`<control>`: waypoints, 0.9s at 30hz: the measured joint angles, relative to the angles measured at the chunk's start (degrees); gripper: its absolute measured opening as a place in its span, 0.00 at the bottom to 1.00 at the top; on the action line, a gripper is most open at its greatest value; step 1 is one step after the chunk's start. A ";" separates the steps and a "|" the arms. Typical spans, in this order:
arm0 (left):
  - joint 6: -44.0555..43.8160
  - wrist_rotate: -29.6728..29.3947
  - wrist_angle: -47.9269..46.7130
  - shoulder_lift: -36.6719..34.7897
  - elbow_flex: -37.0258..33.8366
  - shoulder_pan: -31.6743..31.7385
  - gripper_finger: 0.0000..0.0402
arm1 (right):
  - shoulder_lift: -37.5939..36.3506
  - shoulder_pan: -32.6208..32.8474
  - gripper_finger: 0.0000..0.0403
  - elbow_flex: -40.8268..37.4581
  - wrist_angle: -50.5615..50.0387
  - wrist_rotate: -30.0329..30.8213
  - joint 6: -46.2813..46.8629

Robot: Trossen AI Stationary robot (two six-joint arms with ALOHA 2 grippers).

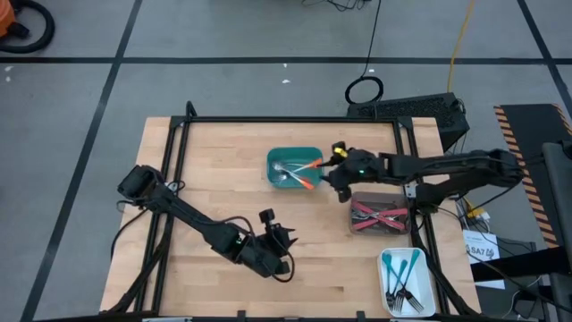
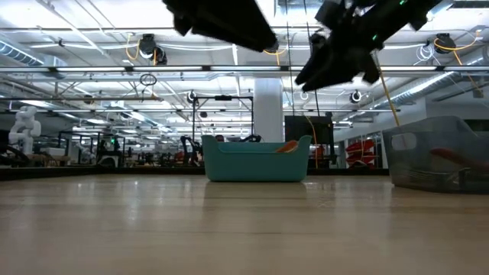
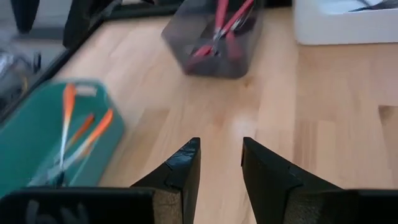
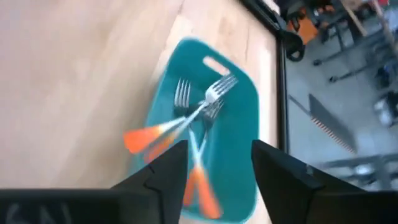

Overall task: Sort silverware by color (type)
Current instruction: Return to Home Position

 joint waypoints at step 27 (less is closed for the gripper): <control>8.69 12.77 26.48 4.28 -0.06 4.04 0.29 | -24.97 30.38 0.03 -16.33 7.90 6.01 28.05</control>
